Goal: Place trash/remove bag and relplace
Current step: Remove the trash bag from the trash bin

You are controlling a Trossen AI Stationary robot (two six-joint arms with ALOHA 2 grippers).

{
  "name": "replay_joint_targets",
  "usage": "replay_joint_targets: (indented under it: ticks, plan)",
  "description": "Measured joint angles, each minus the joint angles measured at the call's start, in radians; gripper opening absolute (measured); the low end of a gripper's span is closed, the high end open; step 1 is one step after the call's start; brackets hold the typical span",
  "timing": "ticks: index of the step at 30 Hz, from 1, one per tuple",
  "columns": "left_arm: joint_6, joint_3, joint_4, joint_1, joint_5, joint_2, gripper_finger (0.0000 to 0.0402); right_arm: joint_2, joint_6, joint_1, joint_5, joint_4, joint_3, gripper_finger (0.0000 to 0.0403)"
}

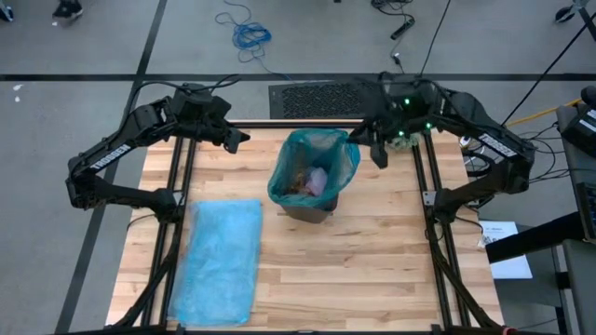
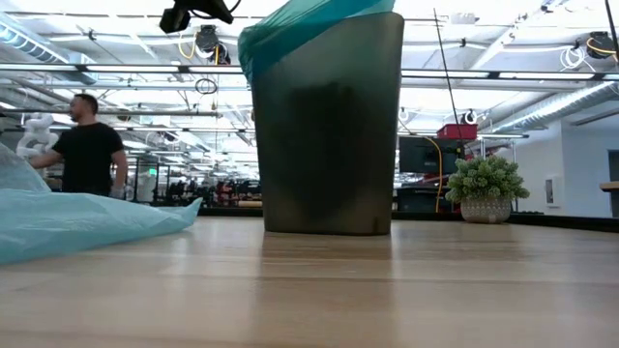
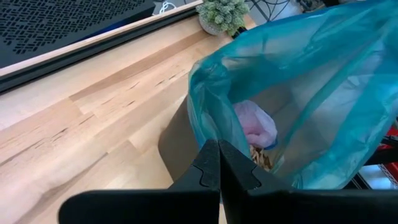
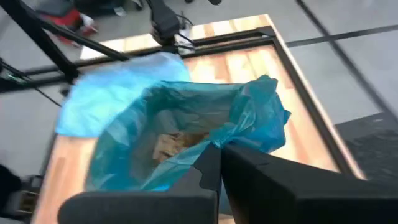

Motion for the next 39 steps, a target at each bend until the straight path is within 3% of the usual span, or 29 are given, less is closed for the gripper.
replay_joint_targets:
  ticks: [5,10,15,20,24,28,33,37,39]
  plan:
    - [-0.002,0.0,0.0,0.0,-0.001,0.0,0.0,0.002,0.15,0.019,0.013,0.006,0.001,0.0035]
    - [-0.002,0.0,0.0,0.0,-0.002,0.0,0.0,-0.001,0.344,0.007,-0.039,0.023,0.001,0.0112]
    - [0.0,0.0,0.0,0.0,-0.002,0.0,0.0,0.005,0.559,-0.076,-0.092,0.033,0.003,0.0191]
    - [0.001,0.0,0.0,0.0,0.0,0.0,0.0,0.036,0.545,-0.174,-0.119,-0.113,0.003,0.0222]
    - [0.004,0.0,0.0,0.0,0.01,0.0,0.0,0.079,0.521,-0.233,-0.227,-0.154,0.002,0.0211]
    - [0.004,0.0,0.0,0.0,0.013,0.0,0.0,0.123,0.514,-0.26,-0.266,-0.17,0.003,0.0178]
    - [0.005,0.0,0.0,0.0,0.016,0.0,0.0,0.165,0.478,-0.273,-0.301,-0.205,0.002,0.0108]
    - [0.006,0.0,0.0,0.0,0.016,0.0,0.0,0.17,0.46,-0.269,-0.319,-0.164,0.002,0.0024]
    - [0.006,0.0,0.0,0.0,0.016,0.0,0.0,0.158,0.454,-0.267,-0.317,-0.119,0.001,0.0009]
